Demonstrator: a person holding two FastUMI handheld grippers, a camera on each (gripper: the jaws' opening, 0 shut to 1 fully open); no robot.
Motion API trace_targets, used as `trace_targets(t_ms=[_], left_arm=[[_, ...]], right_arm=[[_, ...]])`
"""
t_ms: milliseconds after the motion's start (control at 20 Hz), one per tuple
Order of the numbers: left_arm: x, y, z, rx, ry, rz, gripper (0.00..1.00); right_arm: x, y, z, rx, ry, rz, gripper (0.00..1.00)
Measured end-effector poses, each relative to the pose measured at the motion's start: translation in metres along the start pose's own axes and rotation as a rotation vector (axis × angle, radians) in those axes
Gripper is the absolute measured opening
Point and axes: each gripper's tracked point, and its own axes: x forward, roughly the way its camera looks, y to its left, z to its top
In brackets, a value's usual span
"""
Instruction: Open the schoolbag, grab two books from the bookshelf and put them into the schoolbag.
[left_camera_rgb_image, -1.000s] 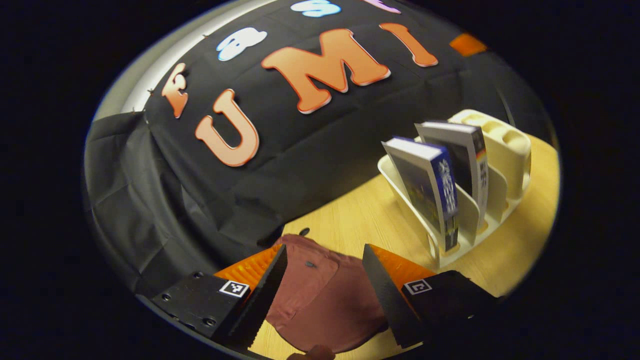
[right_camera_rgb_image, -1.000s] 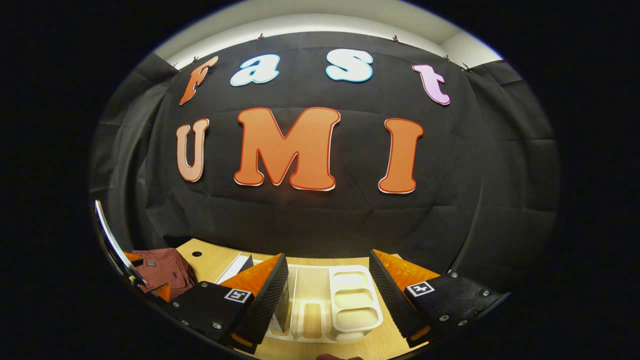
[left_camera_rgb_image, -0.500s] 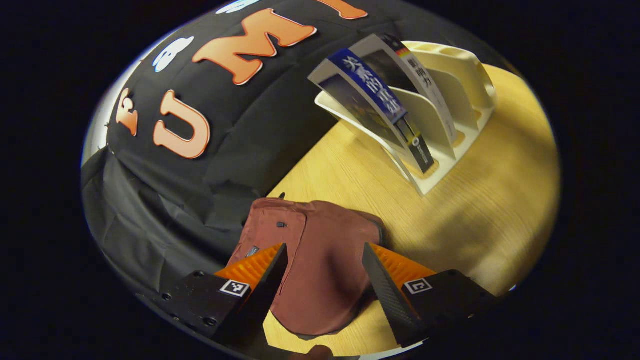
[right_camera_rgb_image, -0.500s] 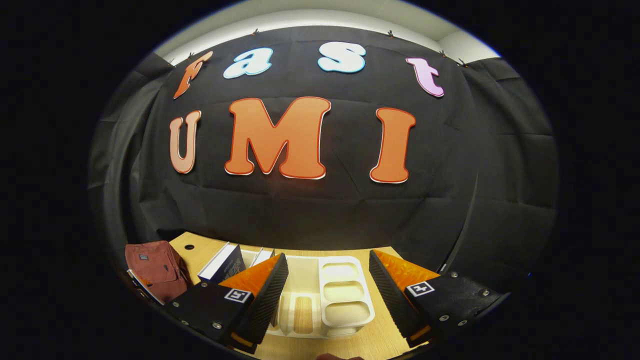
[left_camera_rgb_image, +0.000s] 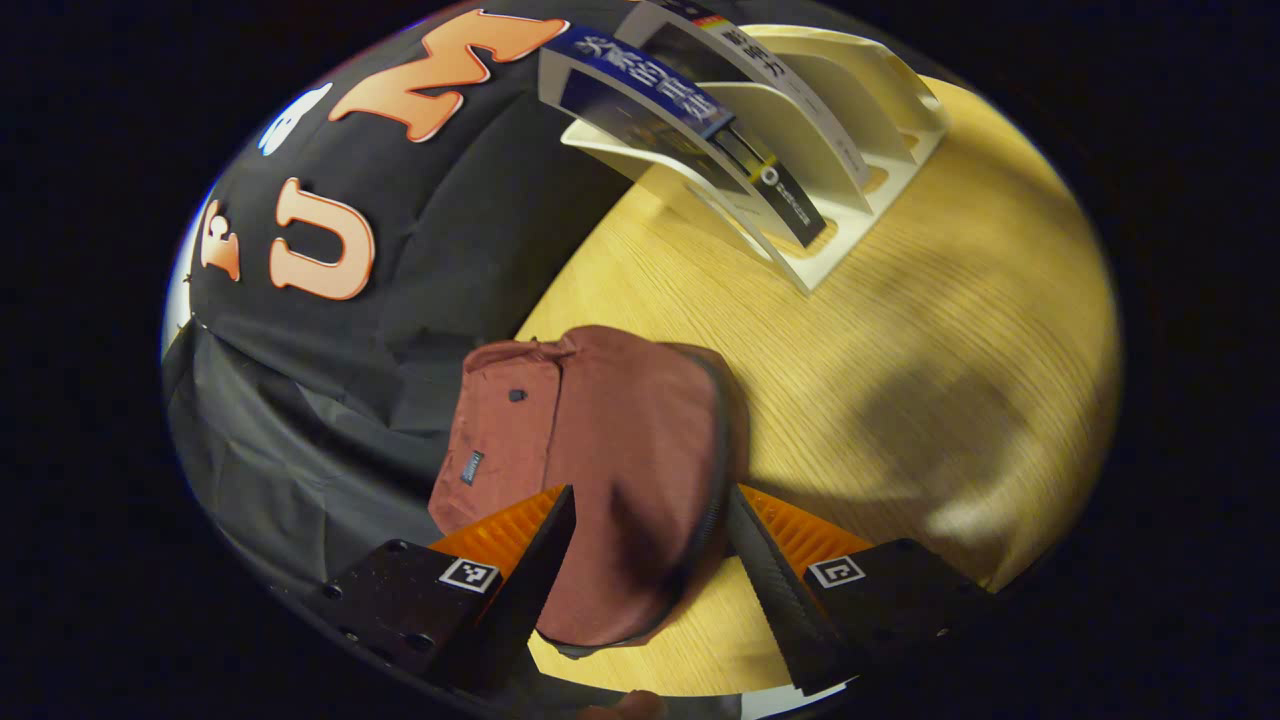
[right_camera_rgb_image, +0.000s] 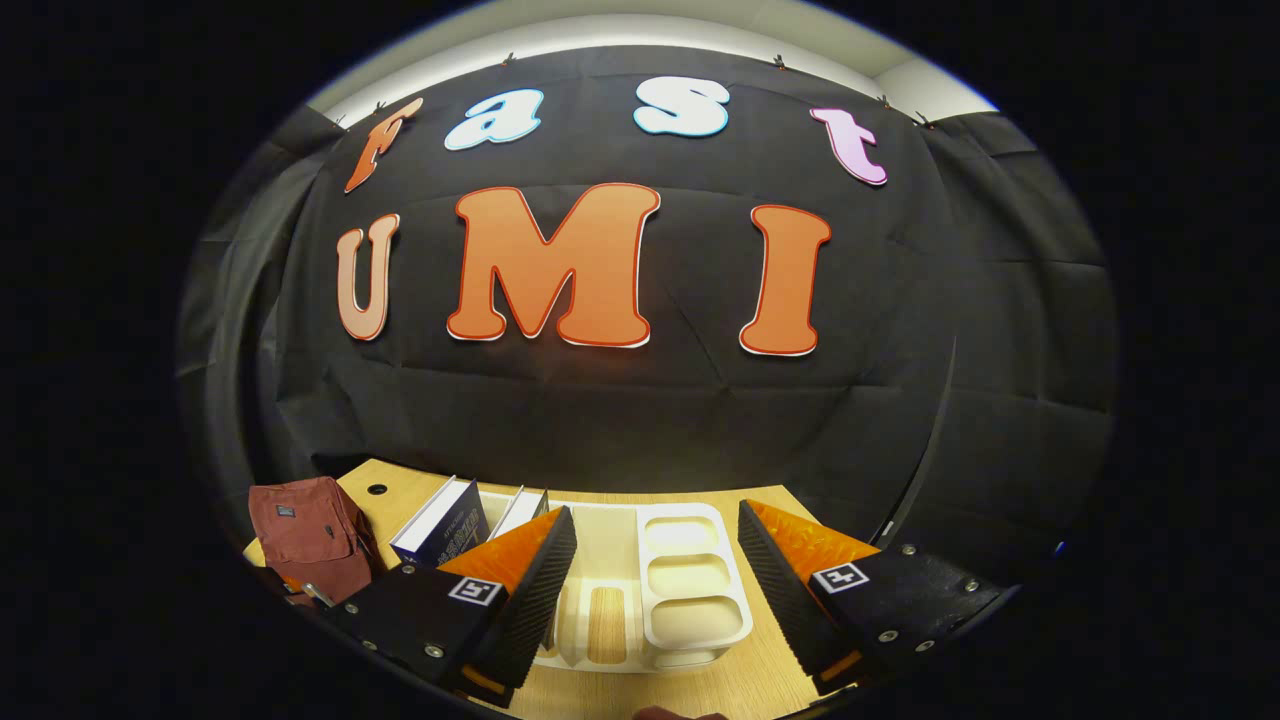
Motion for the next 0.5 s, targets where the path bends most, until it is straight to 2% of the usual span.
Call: trace_targets(t_ms=[250,500], left_arm=[[0.002,0.008,-0.012,0.059,0.036,0.055,0.96],[-0.009,0.034,0.003,0.117,0.014,0.128,0.87]], right_arm=[[0.0,0.002,-0.001,0.007,0.006,0.0,0.96],[0.0,0.006,0.005,0.01,-0.007,0.005,0.96]])
